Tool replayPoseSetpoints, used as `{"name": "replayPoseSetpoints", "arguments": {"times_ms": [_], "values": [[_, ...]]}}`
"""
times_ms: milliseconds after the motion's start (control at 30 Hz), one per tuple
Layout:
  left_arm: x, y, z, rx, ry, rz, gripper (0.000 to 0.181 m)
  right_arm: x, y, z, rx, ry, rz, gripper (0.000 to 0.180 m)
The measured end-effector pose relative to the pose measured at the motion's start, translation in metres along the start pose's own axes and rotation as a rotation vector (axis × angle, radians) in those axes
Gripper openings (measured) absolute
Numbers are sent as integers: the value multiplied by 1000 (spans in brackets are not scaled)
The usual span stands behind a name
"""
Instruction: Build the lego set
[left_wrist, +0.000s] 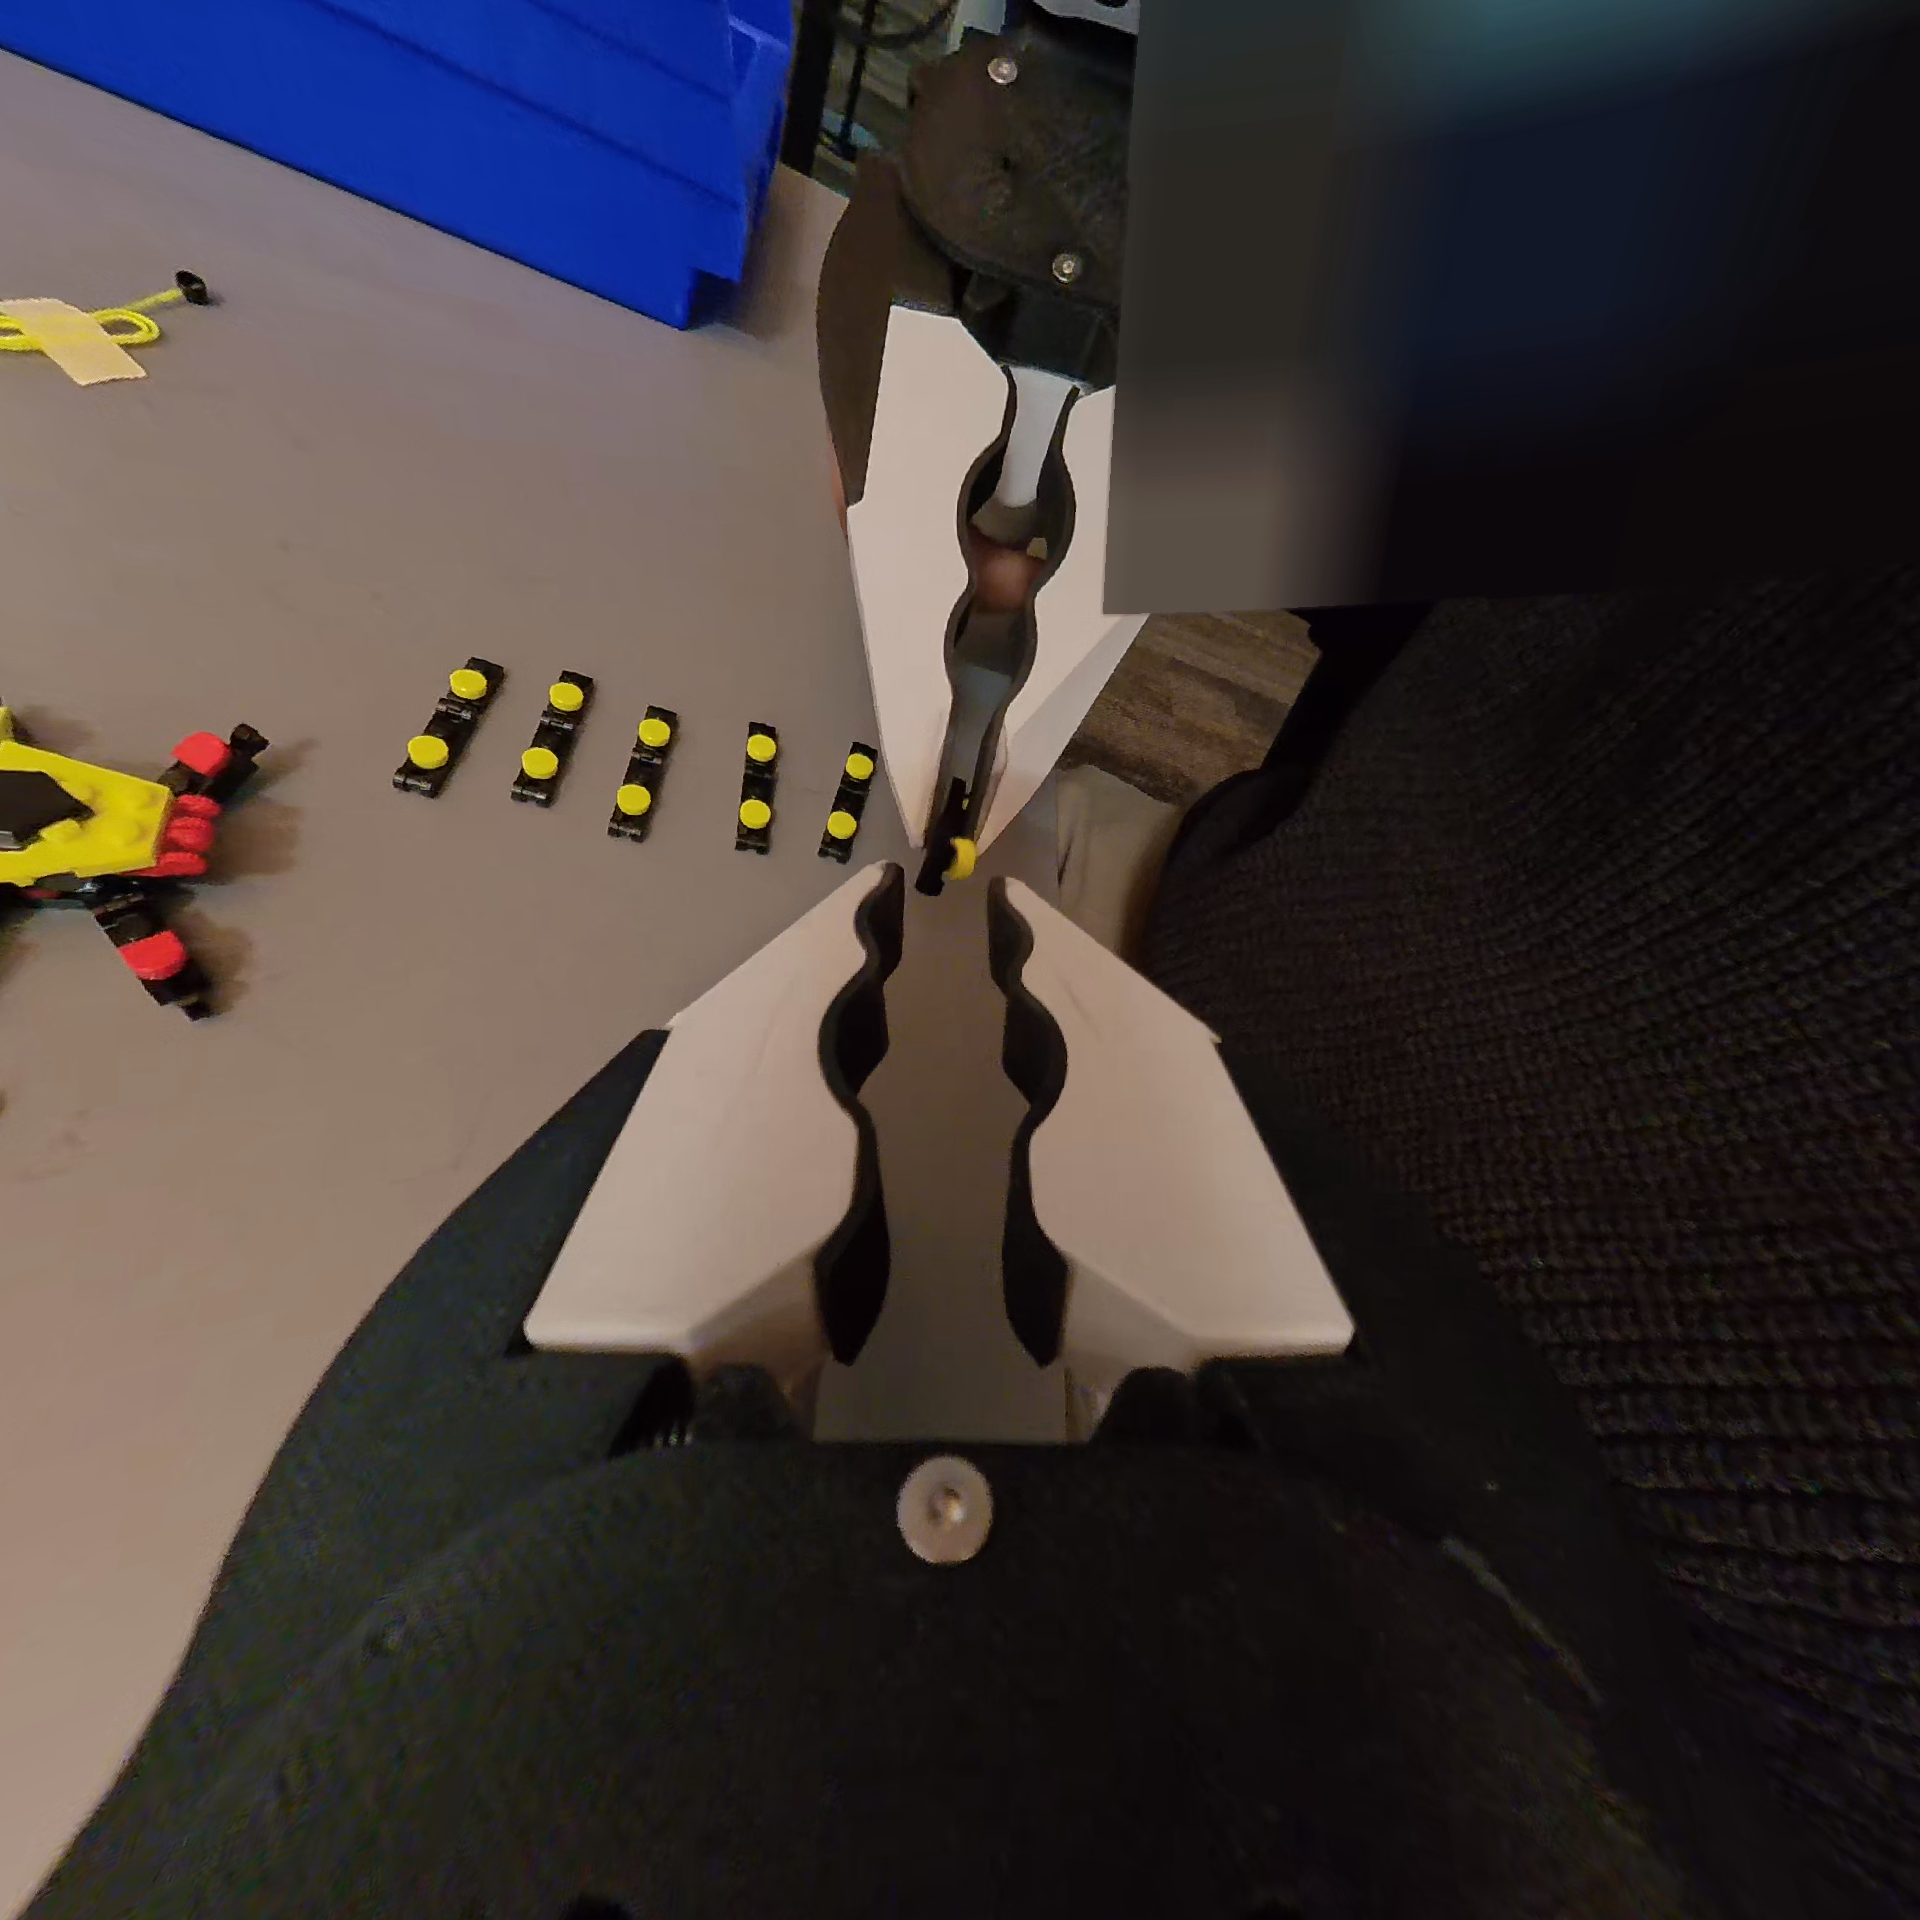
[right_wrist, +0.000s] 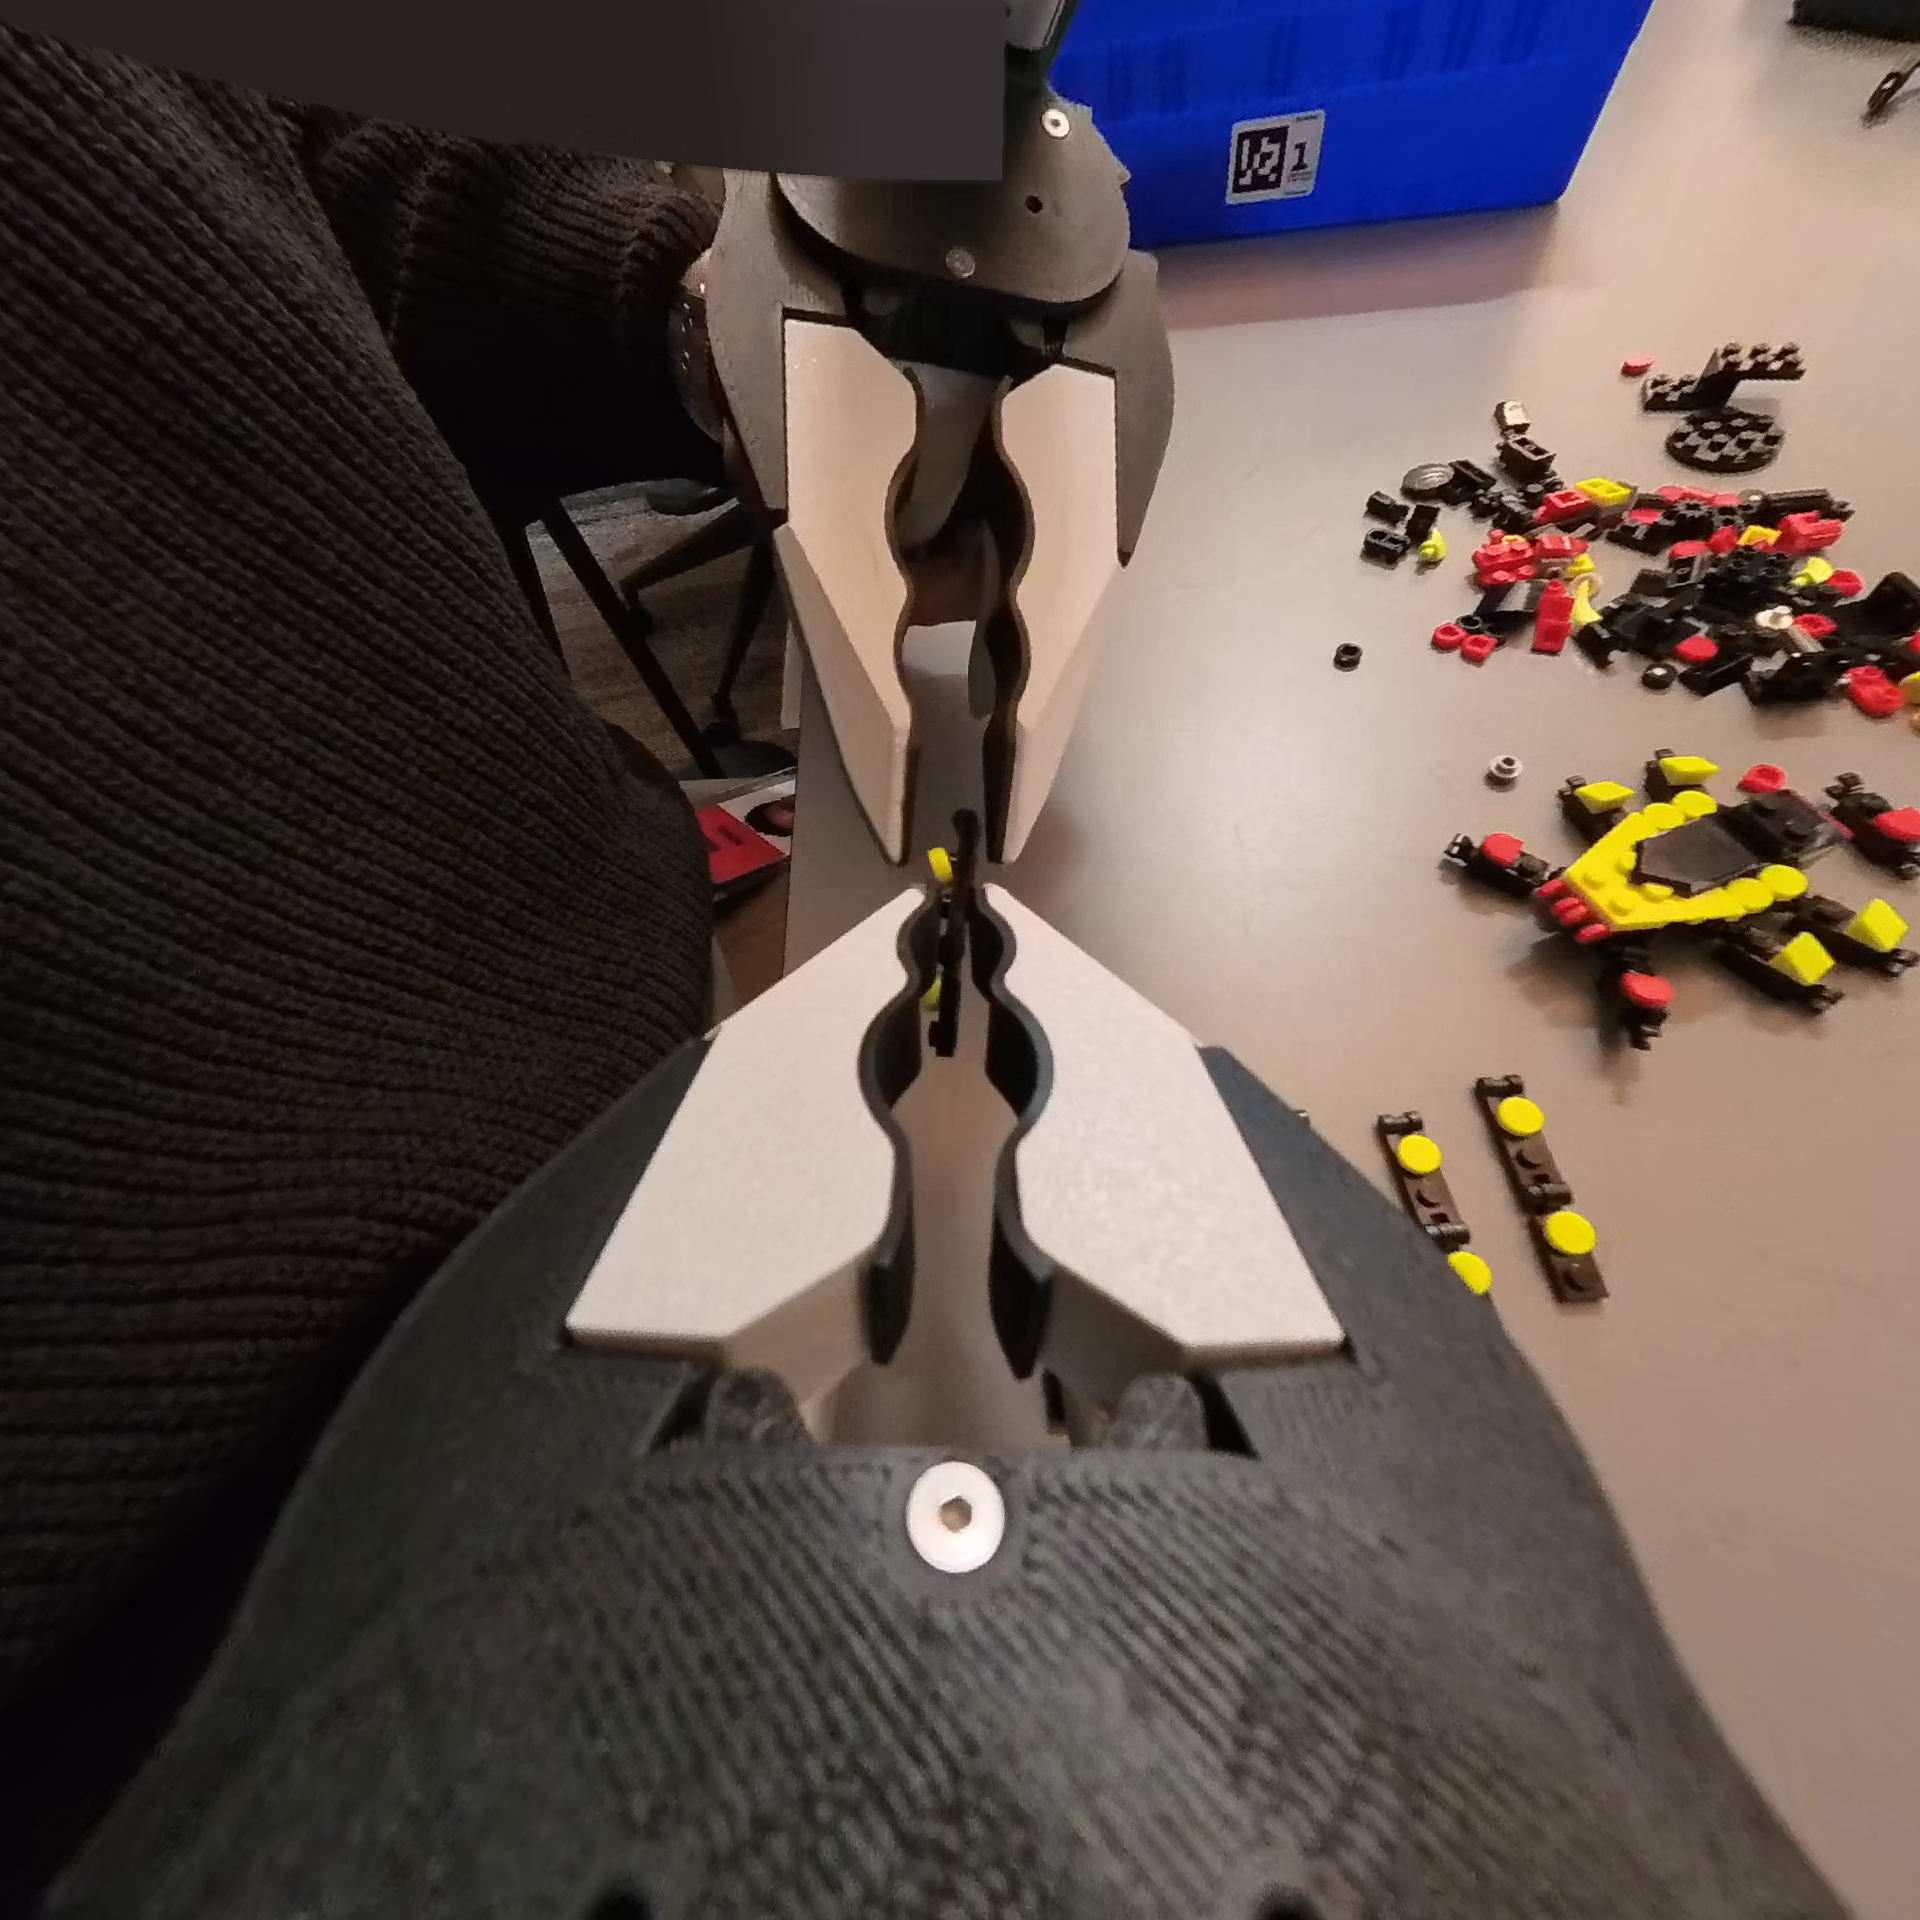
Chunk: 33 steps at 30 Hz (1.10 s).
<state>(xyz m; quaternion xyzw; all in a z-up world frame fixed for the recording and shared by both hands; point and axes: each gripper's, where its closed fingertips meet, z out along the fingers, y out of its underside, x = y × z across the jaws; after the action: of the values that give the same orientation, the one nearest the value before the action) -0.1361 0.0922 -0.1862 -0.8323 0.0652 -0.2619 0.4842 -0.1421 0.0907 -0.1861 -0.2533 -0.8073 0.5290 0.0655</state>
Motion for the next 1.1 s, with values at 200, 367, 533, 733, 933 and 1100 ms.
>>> {"name": "replayPoseSetpoints", "arguments": {"times_ms": [200,367,533,733,933,1100], "values": [[-1,-1,1,5,-4,-14,8,0,0,1,-1,0,8,3],[1,-2,0,4,3,3,5,-1,-1,1,4,-11,15,5],[1,1,2,-20,2,6,5,-2,3,2,-18,-11,4,5],[2,2,2,-25,-2,32,5,-3,3,2,-22,-11,-7,5],[3,2,2,-23,8,26,4,-4,2,2,-5,-31,27,6],[5,3,4,-35,11,33,4,-7,3,2,-16,-60,45,7]]}}
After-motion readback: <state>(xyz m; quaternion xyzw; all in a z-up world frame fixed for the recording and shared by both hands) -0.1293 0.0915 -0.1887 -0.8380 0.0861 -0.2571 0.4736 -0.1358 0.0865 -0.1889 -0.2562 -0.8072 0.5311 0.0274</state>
